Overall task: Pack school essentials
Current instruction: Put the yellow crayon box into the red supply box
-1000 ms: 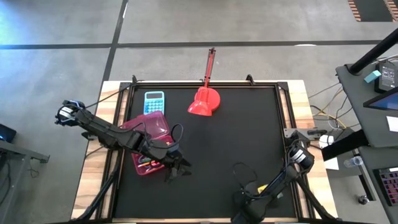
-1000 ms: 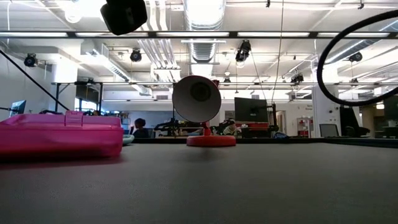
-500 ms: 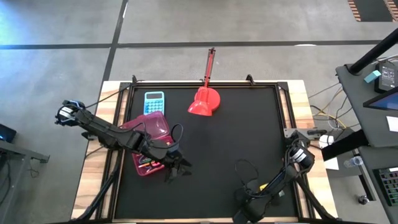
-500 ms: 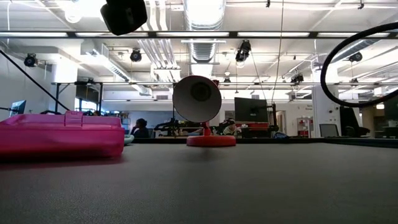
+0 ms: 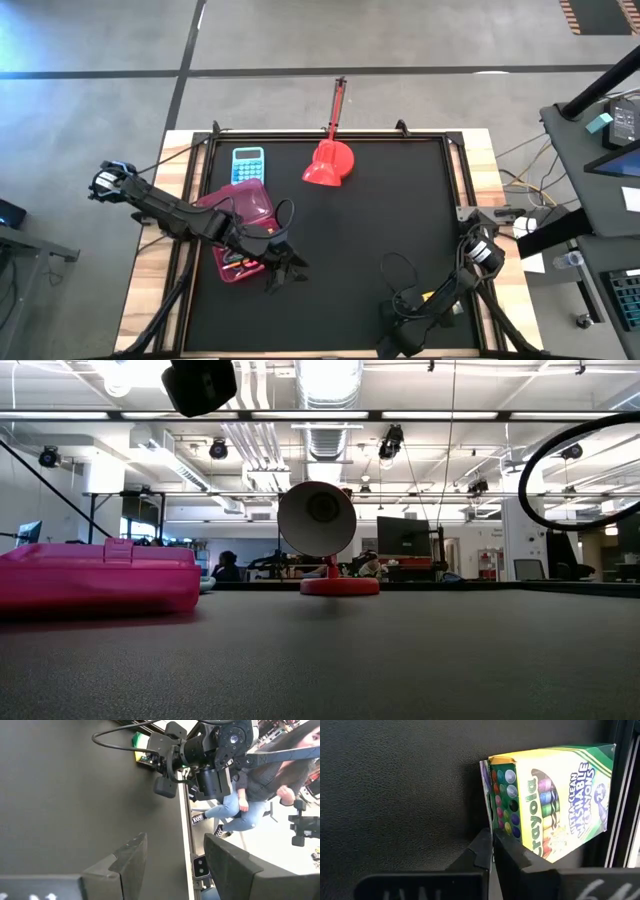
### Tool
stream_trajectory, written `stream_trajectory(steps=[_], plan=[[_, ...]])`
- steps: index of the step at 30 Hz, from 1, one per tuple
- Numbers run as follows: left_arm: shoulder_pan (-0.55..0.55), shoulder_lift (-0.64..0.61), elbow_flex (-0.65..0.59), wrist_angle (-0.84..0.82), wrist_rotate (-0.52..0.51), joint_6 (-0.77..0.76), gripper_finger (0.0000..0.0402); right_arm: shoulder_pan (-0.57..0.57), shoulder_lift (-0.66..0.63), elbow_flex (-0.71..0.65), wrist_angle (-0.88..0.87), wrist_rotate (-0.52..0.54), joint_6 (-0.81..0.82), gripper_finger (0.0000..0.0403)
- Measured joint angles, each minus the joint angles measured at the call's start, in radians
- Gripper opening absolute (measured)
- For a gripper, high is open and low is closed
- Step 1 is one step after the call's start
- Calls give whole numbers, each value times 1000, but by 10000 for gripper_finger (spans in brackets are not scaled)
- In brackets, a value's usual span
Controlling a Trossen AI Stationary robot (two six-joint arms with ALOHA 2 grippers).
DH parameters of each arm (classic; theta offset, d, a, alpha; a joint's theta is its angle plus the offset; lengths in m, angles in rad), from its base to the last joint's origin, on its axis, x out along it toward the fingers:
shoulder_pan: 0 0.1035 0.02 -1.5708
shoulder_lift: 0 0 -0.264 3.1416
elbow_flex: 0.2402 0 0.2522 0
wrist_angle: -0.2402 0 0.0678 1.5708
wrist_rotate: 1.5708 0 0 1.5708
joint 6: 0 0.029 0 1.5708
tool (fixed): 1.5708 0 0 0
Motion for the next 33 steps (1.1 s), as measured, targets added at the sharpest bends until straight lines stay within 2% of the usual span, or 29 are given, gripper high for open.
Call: stream_trajectory(steps=[9, 27, 33], plan=[[0, 0, 0, 0, 0, 0, 180, 0, -1, 52, 21, 20, -85, 8], [0, 0, 0, 0, -1, -1, 180, 0, -3, 429, -14, 366, -224, 8], [0, 0, -9, 0, -1, -1, 180, 6, -4, 452, -187, 340, -220, 10]])
